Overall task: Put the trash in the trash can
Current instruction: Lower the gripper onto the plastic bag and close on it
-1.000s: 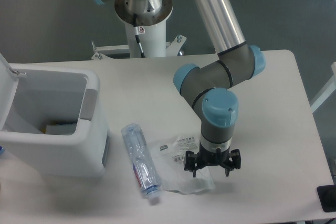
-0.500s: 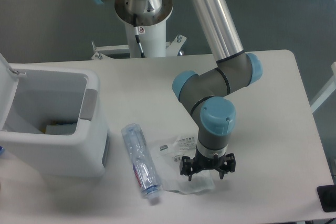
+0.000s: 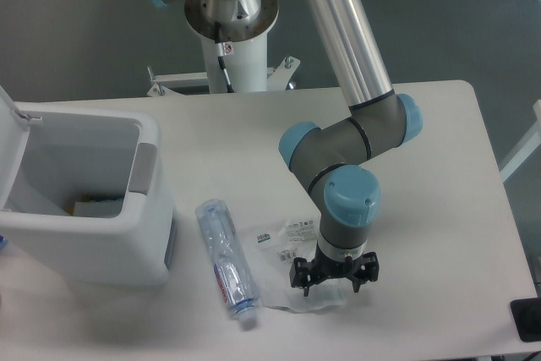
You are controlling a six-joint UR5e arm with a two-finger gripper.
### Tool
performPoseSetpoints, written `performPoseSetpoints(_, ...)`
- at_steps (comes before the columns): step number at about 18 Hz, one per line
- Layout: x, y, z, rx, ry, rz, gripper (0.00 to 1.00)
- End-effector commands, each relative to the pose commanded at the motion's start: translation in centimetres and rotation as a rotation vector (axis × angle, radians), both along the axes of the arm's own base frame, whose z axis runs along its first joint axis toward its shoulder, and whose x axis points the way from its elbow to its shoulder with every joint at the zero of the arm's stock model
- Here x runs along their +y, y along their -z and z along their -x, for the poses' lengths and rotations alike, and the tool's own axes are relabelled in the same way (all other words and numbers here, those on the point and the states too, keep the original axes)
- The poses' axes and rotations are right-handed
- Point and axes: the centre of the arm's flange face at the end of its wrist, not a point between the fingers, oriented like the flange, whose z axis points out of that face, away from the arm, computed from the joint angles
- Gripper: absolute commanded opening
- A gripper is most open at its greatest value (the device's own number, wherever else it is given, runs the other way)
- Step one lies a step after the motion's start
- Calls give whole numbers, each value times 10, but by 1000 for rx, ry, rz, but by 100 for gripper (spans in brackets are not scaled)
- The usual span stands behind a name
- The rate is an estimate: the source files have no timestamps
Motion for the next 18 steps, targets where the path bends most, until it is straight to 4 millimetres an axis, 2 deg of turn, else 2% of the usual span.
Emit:
performPoseSetpoints(15, 0, 15, -2, -9, -15, 11, 100)
performPoseSetpoints(18, 1, 15, -5, -9, -6, 12, 91)
